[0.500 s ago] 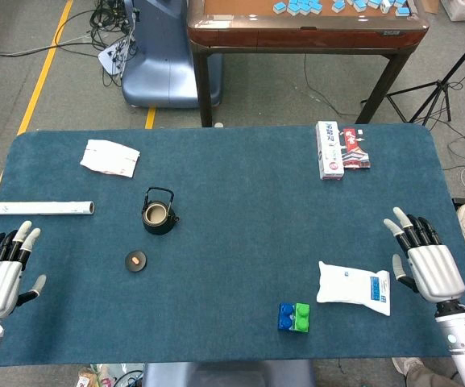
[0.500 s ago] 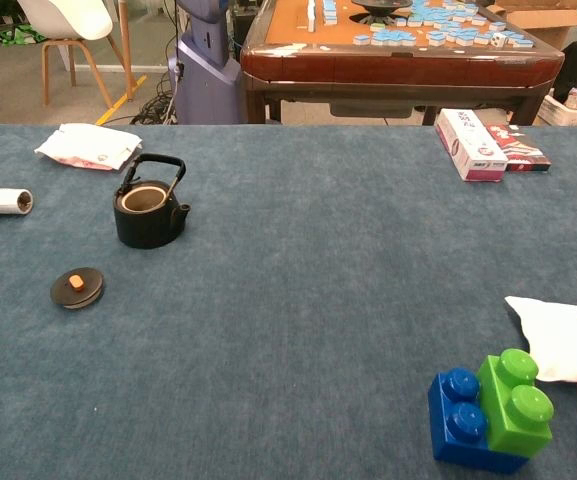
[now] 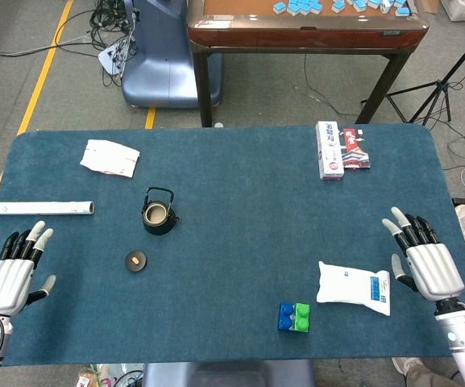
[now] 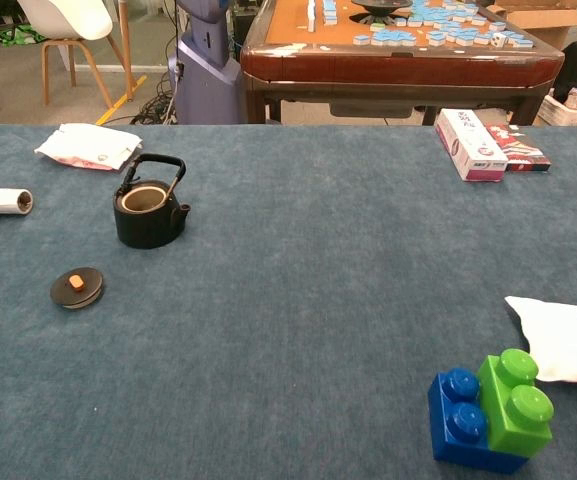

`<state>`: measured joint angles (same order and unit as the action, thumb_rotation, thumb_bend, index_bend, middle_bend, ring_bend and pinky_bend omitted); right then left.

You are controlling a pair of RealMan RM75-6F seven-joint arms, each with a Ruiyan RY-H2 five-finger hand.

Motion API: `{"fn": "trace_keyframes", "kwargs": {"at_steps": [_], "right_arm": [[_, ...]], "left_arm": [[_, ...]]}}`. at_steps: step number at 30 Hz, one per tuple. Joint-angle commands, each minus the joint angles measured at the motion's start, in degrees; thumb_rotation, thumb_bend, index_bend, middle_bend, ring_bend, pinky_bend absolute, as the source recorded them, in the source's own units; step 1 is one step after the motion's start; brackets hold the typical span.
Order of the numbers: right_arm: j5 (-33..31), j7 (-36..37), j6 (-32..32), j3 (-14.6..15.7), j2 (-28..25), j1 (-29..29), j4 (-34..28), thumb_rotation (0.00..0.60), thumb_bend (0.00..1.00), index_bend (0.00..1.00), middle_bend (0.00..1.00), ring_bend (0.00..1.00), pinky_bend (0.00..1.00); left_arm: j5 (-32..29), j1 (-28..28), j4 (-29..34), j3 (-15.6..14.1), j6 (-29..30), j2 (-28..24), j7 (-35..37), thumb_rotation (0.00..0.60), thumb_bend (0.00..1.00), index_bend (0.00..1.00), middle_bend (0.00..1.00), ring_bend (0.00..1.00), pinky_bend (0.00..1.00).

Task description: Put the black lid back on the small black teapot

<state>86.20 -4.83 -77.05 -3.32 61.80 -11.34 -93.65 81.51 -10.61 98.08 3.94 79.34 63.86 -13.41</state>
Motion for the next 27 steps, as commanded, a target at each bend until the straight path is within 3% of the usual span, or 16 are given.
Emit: {"fn": "trace_keyframes", "kwargs": {"at_steps": [1,8,15,21,27], "right_arm": [[0.1,-0.3,0.4,-0.1,-1.0,-0.4,-1.3,0.600,0.62,0.10,0.00,0.00,0.00],[0.3,-1.3,1.3,-0.9,-3.0,-1.6,-4.8,0.600,0.62,0.10,0.00,0.00,0.00],[-0.4,-3.3,3.8,-2.2,-5.5,-3.9,-8.3,0.600,0.62,0.10,0.00,0.00,0.00],[-1.4,-5.3,6.3,-3.6,-6.9,-6.5,-10.2,0.600,0.62,0.10,0.00,0.00,0.00],[-3.2,-7.7,8.8,-5.0,-7.8,-9.0,-12.2,0.600,0.62,0.10,0.00,0.00,0.00]], "left_arm": [[0.3,-0.5,0.4,-0.1,-0.8,-0.6,0.5,0.600,0.32,0.07,0.00,0.00,0.00],[-0.3,-1.6,1.4,-0.3,-2.9,-1.2,-0.6,0.600,0.32,0.07,0.00,0.00,0.00],[2.4,-2.2,-1.7,-1.0,-2.6,0.9,2.4,0.600,0.32,0.22,0.00,0.00,0.00],[0.1,-2.9,0.1,-1.9,-6.3,-0.1,1.2,0.600,0.32,0.30,0.00,0.00,0.00],[0.2,-4.0,-0.5,-1.7,-7.2,1.1,0.5,0.600,0.32,0.31,0.00,0.00,0.00]]}}
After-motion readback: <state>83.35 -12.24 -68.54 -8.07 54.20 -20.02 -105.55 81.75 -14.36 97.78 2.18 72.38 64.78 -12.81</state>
